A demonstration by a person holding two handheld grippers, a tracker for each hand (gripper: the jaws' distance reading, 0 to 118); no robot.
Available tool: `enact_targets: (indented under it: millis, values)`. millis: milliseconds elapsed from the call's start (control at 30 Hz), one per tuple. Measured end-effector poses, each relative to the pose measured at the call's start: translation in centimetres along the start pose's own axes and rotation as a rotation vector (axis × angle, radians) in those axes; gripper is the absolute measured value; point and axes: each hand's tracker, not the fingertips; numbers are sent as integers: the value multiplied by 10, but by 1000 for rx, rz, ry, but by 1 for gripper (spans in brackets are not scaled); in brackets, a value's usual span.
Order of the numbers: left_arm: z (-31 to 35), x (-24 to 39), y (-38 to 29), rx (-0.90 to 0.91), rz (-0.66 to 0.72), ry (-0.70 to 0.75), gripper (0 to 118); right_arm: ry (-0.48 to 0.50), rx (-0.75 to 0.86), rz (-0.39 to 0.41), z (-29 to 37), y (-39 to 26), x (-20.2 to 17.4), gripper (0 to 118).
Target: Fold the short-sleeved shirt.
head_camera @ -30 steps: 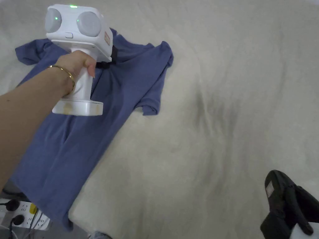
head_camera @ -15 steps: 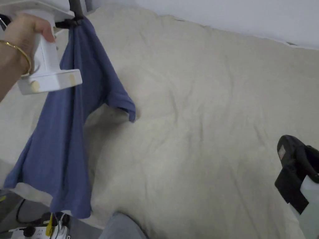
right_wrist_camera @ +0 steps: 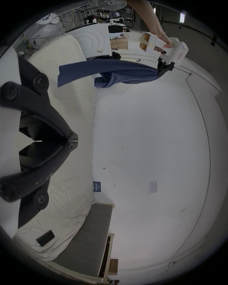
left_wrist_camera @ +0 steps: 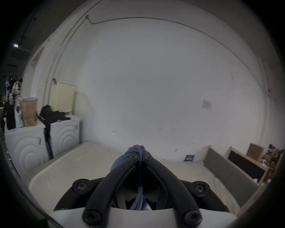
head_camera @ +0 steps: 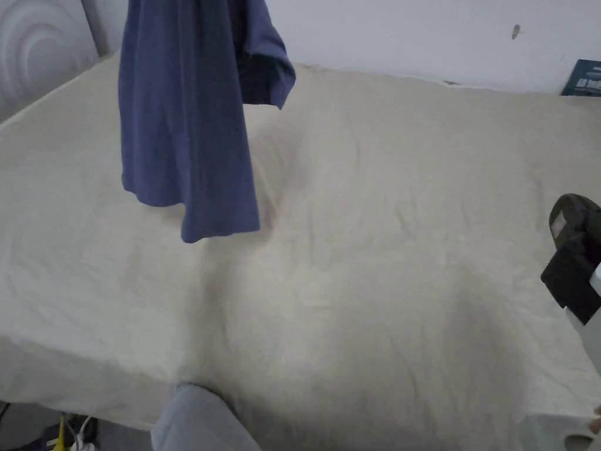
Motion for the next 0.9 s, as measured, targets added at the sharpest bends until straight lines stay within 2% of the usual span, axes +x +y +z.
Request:
enact_targets:
  millis: [67,100,167,333,500,600,667,800,900]
  values:
    - [-13,26,-1,-6,2,-52,1,-30,6,1,0,0,0,1]
    - [-19,39,-4,-11,-16,-68,1,-49,10,0,15,4,21,1]
    - [-34,62,-15,-32,-46,-120,1,-85,16,-1,26,6,35,1]
    - [-77,103,-70,-183,-27,-205,1,-166,3,-3,39,3,53,1]
    - [-120,128,-185,-469,-105,-255,1,-208,-42,-12,41,-7,66,1]
    - [-144,132,-272,-672,-65,-249,1,-221,-66,-41,34,-14,73,1]
    - [-141,136,-328,-779,-87,-236,1,-224,-78,-52,30,-18,77,1]
    - [-138,142,-417,-927,-187,-205,2,-222,-103,-50,22,-24,79,1]
    - [-132,141,-457,-993,-152,-176,4,-223,-121,-52,17,-28,82,1]
